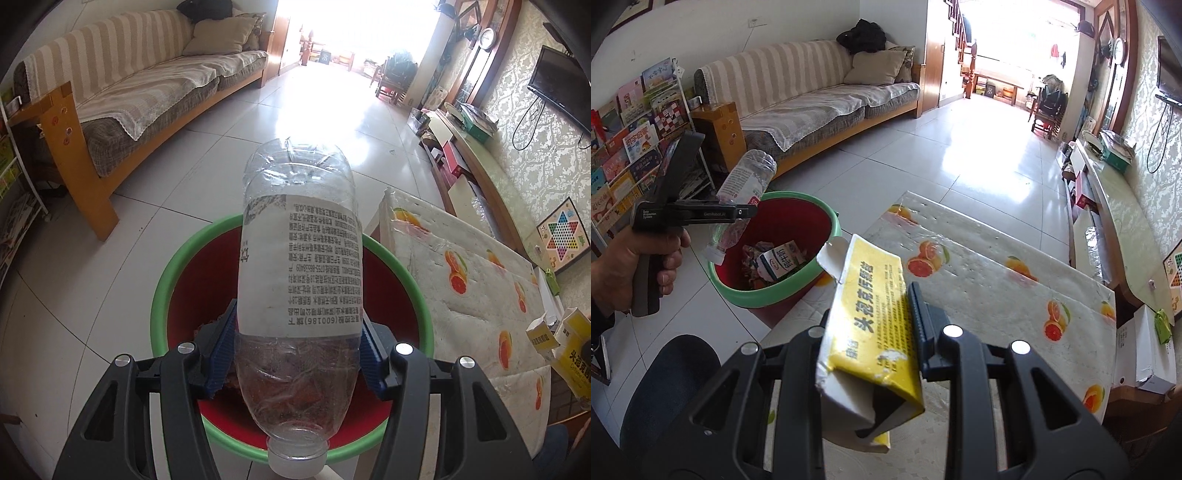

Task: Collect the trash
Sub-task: 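Carry the bottle over the red bin and open the left tool, then carry the yellow box over the red bin and open the right tool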

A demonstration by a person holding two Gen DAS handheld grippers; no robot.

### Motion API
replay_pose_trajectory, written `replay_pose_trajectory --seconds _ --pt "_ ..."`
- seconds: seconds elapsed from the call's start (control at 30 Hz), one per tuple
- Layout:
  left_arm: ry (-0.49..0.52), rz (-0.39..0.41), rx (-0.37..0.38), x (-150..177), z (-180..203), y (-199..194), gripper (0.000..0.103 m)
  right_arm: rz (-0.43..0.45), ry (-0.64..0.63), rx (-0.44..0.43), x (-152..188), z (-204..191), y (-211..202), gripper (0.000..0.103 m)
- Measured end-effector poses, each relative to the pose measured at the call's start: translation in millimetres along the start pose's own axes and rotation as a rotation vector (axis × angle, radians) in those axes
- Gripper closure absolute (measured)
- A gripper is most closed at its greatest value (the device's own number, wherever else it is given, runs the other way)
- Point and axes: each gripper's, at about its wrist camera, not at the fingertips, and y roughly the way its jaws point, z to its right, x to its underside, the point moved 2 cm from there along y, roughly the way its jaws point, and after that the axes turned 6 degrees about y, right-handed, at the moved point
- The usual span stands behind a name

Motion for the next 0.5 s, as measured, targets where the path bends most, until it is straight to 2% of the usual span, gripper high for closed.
replay_pose_trajectory --seconds 0.07,0.1,0.5 --pt "-0.008 0.031 -0.012 1.4 -4.6 -6.2 0.016 -0.003 -0.010 -0.004 -3.9 -9.0 4.1 0.077" --pt "-0.018 0.048 -0.005 2.2 -8.0 -10.4 0.013 -0.006 -0.016 -0.006 -5.2 -12.5 5.6 0.077" --pt "-0.110 0.116 -0.013 22.3 -46.8 -46.4 0.011 -0.015 -0.077 -0.060 -27.5 -63.7 31.5 0.077"
